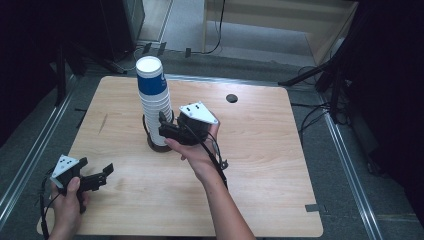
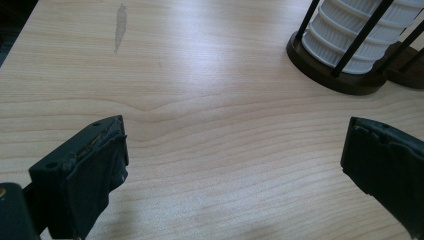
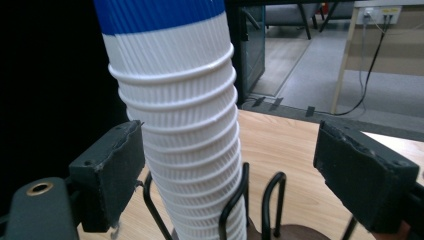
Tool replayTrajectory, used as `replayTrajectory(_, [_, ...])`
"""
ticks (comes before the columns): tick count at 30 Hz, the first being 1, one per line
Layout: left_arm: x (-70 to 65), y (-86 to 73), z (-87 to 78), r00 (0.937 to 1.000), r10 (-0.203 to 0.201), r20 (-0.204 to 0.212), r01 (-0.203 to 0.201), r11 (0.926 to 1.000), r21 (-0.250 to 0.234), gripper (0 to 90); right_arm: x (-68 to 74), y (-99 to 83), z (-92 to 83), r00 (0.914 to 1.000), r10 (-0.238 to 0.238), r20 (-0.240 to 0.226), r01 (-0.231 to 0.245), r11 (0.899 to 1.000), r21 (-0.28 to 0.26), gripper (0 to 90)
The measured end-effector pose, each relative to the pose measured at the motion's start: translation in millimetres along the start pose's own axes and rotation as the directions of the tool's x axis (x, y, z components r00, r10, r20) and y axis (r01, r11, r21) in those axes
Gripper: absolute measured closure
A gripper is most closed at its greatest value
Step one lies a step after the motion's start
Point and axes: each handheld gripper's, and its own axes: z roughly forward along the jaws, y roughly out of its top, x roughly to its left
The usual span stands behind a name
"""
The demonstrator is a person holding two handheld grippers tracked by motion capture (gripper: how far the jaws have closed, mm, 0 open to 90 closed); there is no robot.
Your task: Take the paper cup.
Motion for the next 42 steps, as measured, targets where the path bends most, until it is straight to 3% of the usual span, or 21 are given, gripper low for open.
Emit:
replayTrajectory(14, [0.4, 0.2, 0.4, 1.0000, -0.003, 0.004, 0.003, 1.0000, 0.003, 0.0, 20.1, 14.2, 17.0, 0.9992, -0.024, -0.033, 0.024, 1.000, -0.013, 12.9])
replayTrajectory(35, [1.3, 0.3, 0.5, 0.9999, -0.006, 0.013, 0.006, 1.0000, 0.005, 0.0, 32.4, 35.7, 44.5, 0.9997, -0.019, -0.013, 0.019, 0.999, -0.025, 13.0])
replayTrajectory(42, [1.5, 0.3, 0.4, 0.9997, -0.008, 0.022, 0.008, 1.0000, -0.002, 0.0, 36.0, 39.5, 52.9, 0.9991, -0.042, 0.009, 0.042, 0.998, -0.039, 13.0])
